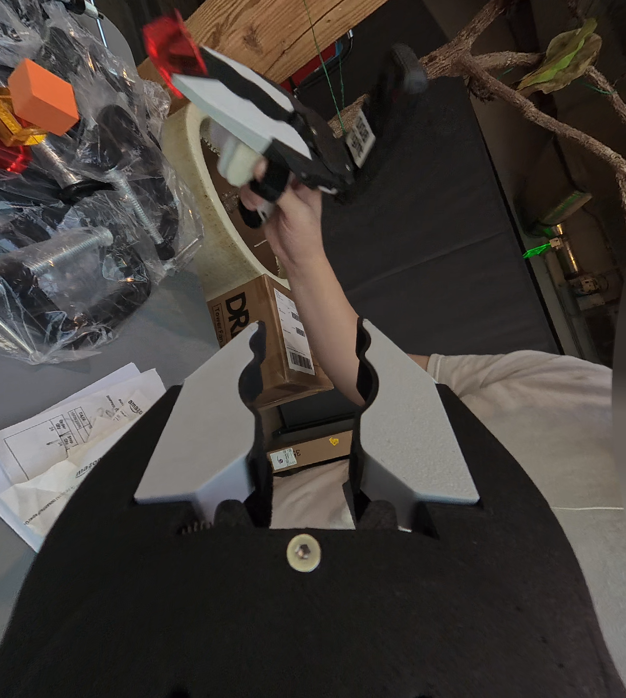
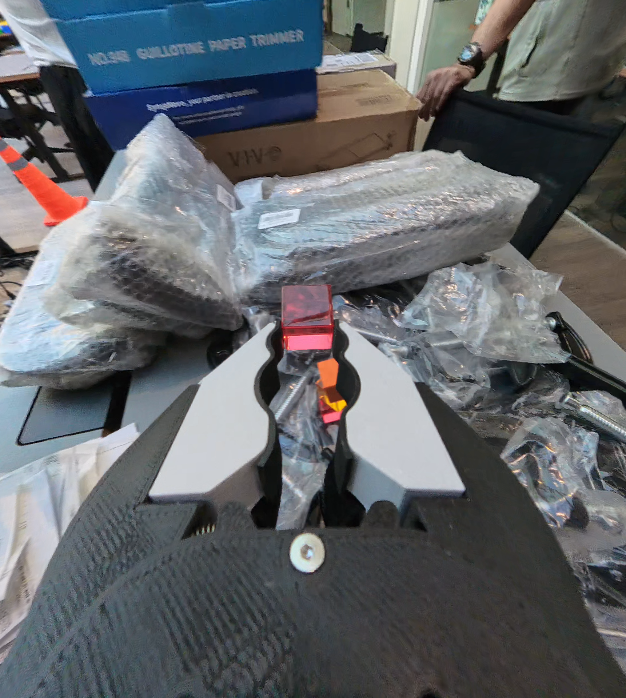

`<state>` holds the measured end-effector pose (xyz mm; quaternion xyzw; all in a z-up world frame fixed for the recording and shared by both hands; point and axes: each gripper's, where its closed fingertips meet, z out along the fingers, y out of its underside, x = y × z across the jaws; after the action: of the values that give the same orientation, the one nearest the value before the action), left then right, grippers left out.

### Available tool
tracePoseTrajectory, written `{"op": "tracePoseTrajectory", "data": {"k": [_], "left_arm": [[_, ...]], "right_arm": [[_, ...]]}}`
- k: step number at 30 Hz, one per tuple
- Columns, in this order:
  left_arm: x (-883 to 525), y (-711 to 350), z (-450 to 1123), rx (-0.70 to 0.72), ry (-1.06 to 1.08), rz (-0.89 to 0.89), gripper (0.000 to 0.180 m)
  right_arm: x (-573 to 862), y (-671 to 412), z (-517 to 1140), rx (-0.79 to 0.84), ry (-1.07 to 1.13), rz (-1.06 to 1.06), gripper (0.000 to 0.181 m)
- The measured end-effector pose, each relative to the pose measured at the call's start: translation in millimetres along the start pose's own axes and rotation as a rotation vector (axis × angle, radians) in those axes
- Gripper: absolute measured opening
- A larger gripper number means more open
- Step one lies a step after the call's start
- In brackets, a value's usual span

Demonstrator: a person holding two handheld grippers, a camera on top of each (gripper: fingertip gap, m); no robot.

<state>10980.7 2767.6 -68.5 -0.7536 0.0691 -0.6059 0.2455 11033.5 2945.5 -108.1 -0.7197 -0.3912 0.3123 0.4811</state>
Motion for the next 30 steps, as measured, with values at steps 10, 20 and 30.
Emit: {"op": "tracePoseTrajectory", "data": {"k": [10,20,30], "left_arm": [[-6.0,17.8,1.0,-0.022,0.008,-0.051,0.045],[-5.2,21.1,0.5,-0.028,0.023,-0.054,0.043],[-7.2,23.5,-2.0,-0.030,0.025,-0.059,0.041]], "right_arm": [[30.0,45.6,38.4,-0.205,0.034,-0.041,0.024],[28.5,56.6,42.8,-0.252,0.037,-0.085,0.024],[28.6,56.4,46.4,-0.238,0.024,-0.090,0.024]]}}
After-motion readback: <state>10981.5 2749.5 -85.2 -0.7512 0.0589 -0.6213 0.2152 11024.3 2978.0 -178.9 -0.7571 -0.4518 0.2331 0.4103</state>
